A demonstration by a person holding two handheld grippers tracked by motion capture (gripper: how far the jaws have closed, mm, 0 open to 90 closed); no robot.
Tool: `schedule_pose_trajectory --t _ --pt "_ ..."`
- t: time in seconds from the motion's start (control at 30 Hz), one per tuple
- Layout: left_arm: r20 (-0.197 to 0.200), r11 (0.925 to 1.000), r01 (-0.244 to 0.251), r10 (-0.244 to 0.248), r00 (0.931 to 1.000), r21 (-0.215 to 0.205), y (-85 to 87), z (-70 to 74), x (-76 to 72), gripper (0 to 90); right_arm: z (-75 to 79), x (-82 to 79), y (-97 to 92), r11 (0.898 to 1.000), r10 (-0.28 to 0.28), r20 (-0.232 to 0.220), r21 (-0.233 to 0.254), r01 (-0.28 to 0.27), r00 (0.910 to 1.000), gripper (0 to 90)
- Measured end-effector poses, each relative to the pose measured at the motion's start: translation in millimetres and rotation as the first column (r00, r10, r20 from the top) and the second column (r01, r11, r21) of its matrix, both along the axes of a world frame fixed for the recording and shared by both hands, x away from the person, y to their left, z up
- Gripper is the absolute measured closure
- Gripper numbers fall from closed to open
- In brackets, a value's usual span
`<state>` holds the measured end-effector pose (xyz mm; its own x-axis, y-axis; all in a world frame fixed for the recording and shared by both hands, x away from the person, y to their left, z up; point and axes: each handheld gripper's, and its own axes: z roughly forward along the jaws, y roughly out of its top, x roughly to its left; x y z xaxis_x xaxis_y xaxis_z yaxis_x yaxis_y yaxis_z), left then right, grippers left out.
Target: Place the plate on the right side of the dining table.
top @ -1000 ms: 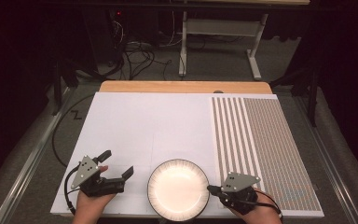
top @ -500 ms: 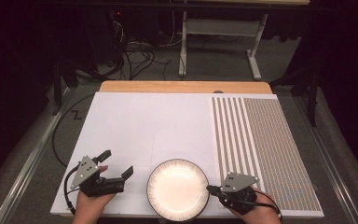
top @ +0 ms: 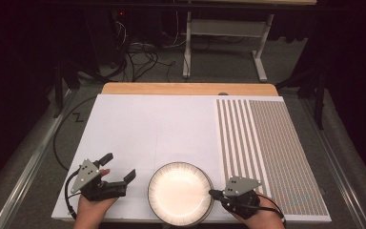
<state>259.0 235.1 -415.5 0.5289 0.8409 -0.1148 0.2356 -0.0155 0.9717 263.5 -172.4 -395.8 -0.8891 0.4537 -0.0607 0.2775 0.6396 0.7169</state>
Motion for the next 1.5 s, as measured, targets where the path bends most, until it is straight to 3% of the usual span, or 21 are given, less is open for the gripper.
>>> schedule_pose_trajectory --t 0.47,1.5 --pt "0.005 1.0 -0.002 0.002 1.0 -0.005 1.9 0.9 -0.2 1.0 -4.3 -0.1 13.9 1.0 0.023 -0.02 0.002 -0.023 0.9995 90.0" --pt "0.007 0.9999 -0.008 0.008 0.9999 -0.011 3.1 1.5 0.1 1.2 -5.5 1.6 14.9 1.0 0.022 -0.031 0.017 -0.021 0.9993 90.0"
